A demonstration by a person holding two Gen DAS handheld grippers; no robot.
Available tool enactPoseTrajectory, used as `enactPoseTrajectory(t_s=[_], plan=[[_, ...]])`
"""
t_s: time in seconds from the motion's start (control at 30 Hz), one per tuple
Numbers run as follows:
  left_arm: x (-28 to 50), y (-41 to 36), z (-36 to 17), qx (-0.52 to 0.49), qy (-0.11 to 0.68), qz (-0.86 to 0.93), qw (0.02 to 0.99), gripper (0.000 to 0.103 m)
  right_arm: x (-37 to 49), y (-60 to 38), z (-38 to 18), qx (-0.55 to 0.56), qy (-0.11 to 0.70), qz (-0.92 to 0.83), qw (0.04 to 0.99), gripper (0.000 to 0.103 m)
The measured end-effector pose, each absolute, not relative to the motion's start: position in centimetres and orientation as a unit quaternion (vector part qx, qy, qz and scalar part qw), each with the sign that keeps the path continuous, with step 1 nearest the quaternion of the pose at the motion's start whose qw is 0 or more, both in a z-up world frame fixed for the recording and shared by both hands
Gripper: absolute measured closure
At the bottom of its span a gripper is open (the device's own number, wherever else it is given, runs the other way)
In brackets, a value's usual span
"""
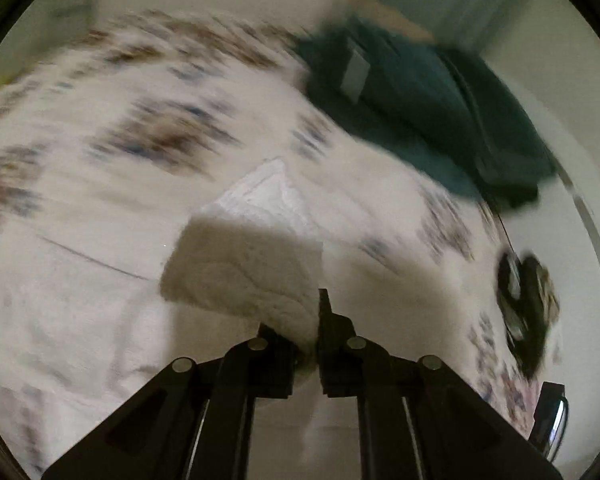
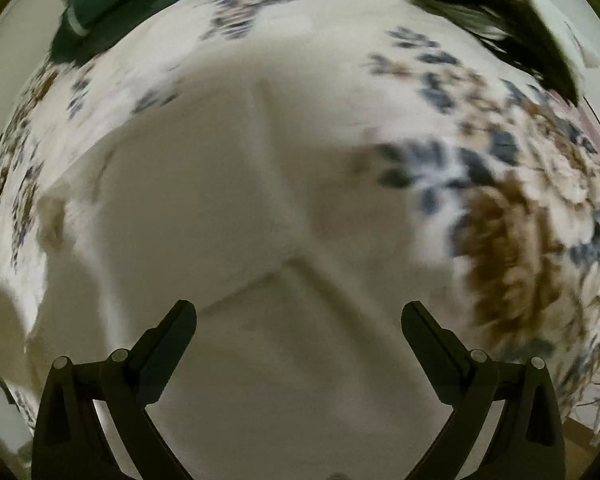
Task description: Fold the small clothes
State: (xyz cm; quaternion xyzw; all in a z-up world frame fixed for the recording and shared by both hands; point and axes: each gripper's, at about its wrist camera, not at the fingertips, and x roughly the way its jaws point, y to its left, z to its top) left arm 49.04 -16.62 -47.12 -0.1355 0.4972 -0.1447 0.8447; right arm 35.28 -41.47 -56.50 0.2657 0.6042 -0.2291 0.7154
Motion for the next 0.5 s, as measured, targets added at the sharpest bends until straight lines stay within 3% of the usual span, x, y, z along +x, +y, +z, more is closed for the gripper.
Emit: enactPoseTrajectory(t_s=[0.1, 0.17, 0.3, 0.33, 0.5], plan=[[49.6, -23.6, -50.1, -0.092, 0.546, -0.151, 0.819, 0.092, 33.5, -45.0, -56.9, 0.271, 0.616, -0.218, 0.707, 0.0], [48.8, -26.2, -50.8, -0.057, 0.554, -0.146, 0.817, 0.086, 32.4, -47.3, -57.2, 0.281, 0.623, -0.208, 0.7, 0.0], [46.0, -26.2, -51.3, 0.011, 0.557, -0.118, 0.822, 0.033, 30.2, -51.1, -57.1, 0.318, 0.628, -0.191, 0.684, 0.0], [44.9, -25.2, -51.5, 0.027, 0.558, -0.1, 0.823, 0.028, 29.9, -51.7, -57.0, 0.327, 0.628, -0.186, 0.681, 0.0], [38.3, -16.7, -54.3, 0.077, 0.574, 0.01, 0.815, 0.028, 31.5, -52.4, -55.6, 0.372, 0.612, -0.123, 0.687, 0.0]])
